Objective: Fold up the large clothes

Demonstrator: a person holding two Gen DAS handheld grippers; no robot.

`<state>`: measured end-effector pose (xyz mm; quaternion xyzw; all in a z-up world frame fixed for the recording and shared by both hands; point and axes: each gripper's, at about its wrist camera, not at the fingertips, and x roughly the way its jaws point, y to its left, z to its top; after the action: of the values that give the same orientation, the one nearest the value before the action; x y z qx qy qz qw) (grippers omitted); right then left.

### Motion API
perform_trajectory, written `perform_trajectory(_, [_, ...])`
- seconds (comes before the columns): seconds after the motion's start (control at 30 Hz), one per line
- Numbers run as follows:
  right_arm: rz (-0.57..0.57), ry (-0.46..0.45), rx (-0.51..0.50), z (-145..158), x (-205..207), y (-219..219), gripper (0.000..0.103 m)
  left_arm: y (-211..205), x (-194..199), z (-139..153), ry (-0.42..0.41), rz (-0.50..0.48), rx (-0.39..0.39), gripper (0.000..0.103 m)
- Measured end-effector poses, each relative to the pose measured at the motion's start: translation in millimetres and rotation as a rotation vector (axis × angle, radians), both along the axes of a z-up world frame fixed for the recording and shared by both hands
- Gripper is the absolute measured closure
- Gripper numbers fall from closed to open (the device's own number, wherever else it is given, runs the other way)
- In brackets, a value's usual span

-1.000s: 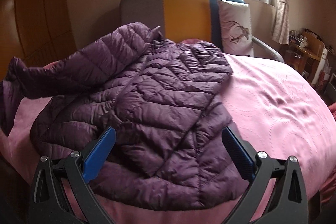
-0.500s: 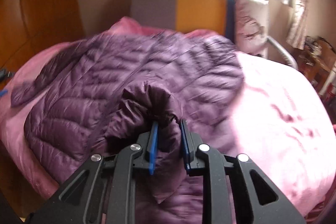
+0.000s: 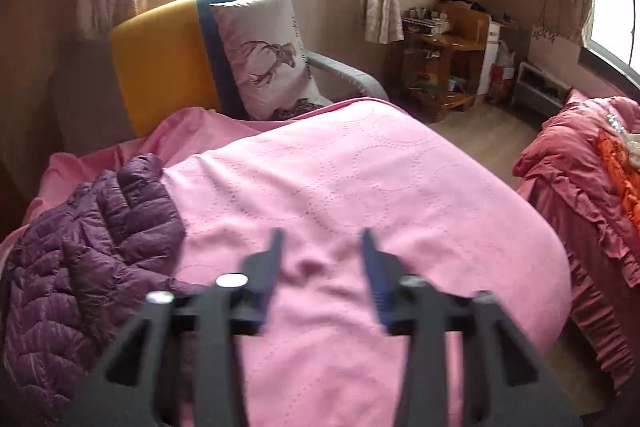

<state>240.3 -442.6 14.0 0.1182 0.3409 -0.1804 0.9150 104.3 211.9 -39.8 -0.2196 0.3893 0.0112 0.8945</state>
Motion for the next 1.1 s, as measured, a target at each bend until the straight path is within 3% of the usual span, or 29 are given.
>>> perform_trajectory(0.13, [0.180, 0.016, 0.147, -21, -2, 31, 0.017, -13, -1, -12, 0.033, -0.017, -0.042, 0.017])
perform_trajectory(0.27, [0.212, 0.138, 0.279, -74, 7, 54, 0.017, -16, -5, -18, 0.050, 0.005, -0.086, 0.017])
perform_trajectory(0.3, [0.213, 0.172, 0.307, -89, 12, 58, 0.022, -17, -6, -19, 0.052, 0.009, -0.091, 0.016])
perform_trajectory(0.33, [0.238, 0.210, 0.350, -103, 17, 62, 0.053, -18, -8, -19, 0.052, 0.010, -0.089, 0.016])
perform_trajectory(0.37, [0.260, 0.249, 0.365, -112, 20, 68, 0.073, -19, -10, -18, 0.052, 0.006, -0.085, 0.017])
perform_trajectory(0.43, [0.277, 0.231, 0.307, -109, 17, 76, 0.094, -22, -14, -17, 0.053, -0.008, -0.070, 0.017])
perform_trajectory(0.57, [0.241, 0.164, 0.138, -72, 6, 61, 0.097, -21, -17, -19, 0.055, -0.019, -0.055, 0.017])
perform_trajectory(0.77, [-0.081, 0.155, -0.169, -23, -4, -21, 0.098, -16, -17, -21, 0.053, 0.006, -0.096, 0.017])
perform_trajectory(0.87, [-0.209, 0.194, -0.229, -18, -3, -59, 0.098, -13, -17, -20, 0.048, 0.005, -0.132, 0.016])
perform_trajectory(0.9, [-0.228, 0.198, -0.220, -18, -3, -68, 0.097, -12, -18, -19, 0.042, -0.001, -0.156, 0.017])
perform_trajectory(0.97, [-0.235, 0.175, -0.185, -18, -7, -77, 0.084, -12, -18, -16, 0.031, -0.008, -0.172, 0.016])
perform_trajectory(1.03, [-0.223, 0.123, -0.158, -15, -15, -73, 0.032, -10, -16, -14, 0.024, -0.001, -0.166, 0.015])
perform_trajectory(1.1, [-0.168, 0.076, -0.128, -13, -23, -58, 0.021, -5, -15, -15, 0.023, 0.013, -0.197, 0.013])
